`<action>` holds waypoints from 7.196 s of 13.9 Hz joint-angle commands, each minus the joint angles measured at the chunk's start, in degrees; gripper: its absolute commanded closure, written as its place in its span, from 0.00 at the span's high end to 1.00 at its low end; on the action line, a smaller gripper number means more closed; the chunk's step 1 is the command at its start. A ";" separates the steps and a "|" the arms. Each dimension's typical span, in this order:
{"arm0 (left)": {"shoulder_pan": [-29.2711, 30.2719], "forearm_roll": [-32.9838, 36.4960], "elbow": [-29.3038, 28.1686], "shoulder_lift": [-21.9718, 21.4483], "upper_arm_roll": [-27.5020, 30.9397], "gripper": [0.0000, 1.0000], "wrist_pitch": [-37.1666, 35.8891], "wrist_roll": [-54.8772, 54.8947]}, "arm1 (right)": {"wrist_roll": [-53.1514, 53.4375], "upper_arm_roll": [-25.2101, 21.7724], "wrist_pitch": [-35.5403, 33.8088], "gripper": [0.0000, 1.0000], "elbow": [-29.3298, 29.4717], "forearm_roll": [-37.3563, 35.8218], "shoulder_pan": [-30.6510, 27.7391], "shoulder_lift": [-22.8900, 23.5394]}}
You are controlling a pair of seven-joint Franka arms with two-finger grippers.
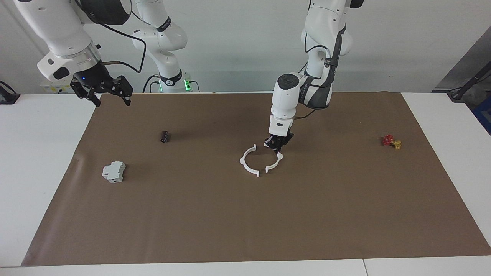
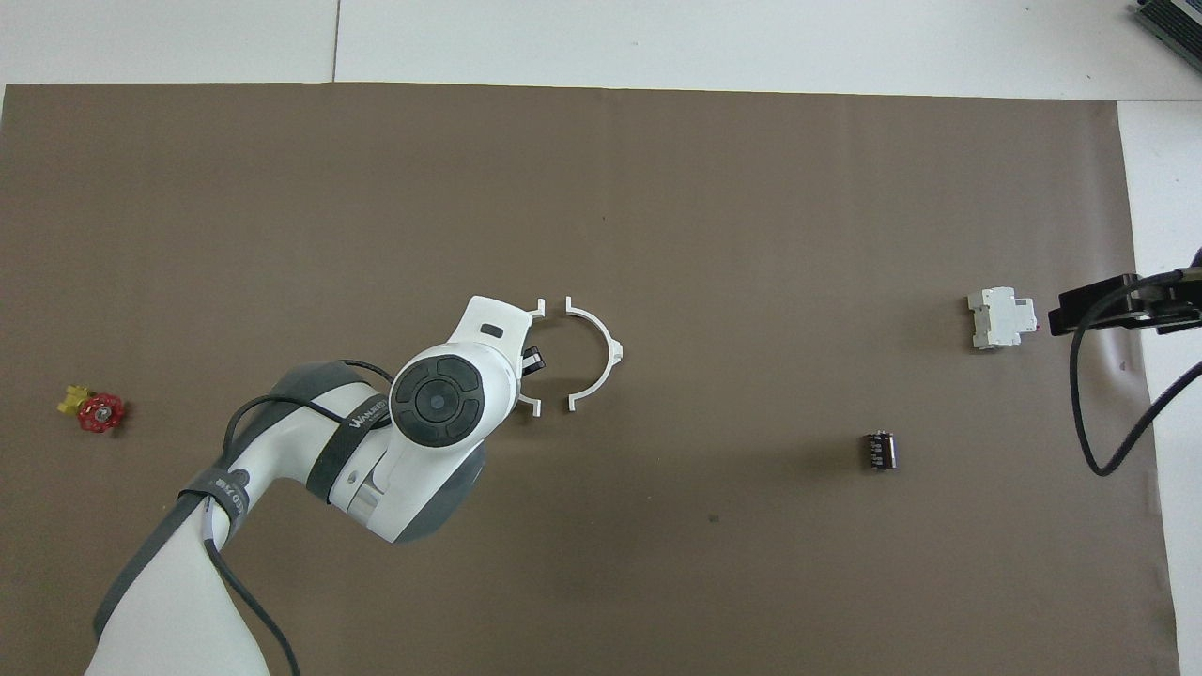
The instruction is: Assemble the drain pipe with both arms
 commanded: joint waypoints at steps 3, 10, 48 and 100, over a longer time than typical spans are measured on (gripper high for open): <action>-1.13 1.37 1.69 2.04 1.09 0.00 0.58 -2.25 | 0.73 0.14 -0.26 1.00 -0.01 0.79 -0.13 -0.08; -2.01 1.45 4.15 3.62 1.26 0.00 -0.21 -5.06 | 0.82 0.14 -0.26 1.00 -0.01 0.79 -0.13 -0.08; -4.30 3.91 5.56 5.90 1.44 0.00 -1.45 -9.98 | 0.73 0.14 -0.26 1.00 -0.01 0.79 -0.13 -0.08; 31.04 1.11 11.53 -24.16 2.49 1.00 -40.83 59.19 | 0.73 0.05 2.02 1.00 -0.10 -2.11 -0.65 0.10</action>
